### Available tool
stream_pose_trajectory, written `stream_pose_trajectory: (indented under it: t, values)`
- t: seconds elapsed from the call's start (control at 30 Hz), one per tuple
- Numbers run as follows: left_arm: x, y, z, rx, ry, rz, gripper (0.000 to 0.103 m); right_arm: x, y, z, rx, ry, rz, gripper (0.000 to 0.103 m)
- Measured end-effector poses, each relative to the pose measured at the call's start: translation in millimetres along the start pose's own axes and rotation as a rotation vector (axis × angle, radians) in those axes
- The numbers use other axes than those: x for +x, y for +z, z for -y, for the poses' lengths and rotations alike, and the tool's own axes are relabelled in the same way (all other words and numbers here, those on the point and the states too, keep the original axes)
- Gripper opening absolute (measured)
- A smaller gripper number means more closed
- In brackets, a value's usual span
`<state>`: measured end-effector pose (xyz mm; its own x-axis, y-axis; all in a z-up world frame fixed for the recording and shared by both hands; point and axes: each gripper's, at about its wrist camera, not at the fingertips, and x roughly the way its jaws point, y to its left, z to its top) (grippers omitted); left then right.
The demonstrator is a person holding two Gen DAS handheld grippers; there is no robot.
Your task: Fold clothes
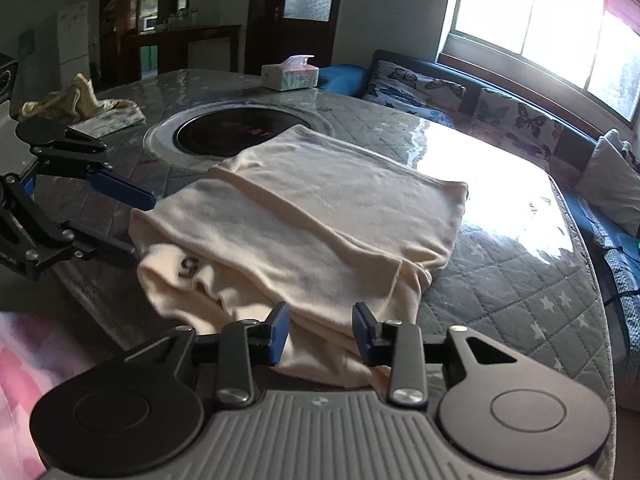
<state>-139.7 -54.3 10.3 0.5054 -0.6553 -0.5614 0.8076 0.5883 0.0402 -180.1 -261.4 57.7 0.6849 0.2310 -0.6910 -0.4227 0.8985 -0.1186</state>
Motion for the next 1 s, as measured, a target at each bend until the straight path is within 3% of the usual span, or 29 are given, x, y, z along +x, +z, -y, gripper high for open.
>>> stream_pose_trajectory:
  t: [0.47,0.67,0.8,1.0]
  values:
    - [15.3,-17.6,22.1,0.135,0.081,-0.084,0.054,-4.8,-12.7,9.2,-0.060,0.048,0.020,0.043]
    - [18.9,-21.2,24.8,0.167,0.096,-0.075,0.046,-9.8,-18.8,9.1,-0.075,0.050,0.014,0.044]
    - [21.0,-21.8,22.6,0.176,0.108,-0.068,0.033,-12.6,-21.8,4.9,-0.101,0.059,0.008,0.044]
    - [19.0,-21.8,23.0,0.217,0.118,-0.060,0.035,-12.3,-27.5,-3.2,-0.163,0.067,-0.007,0.048]
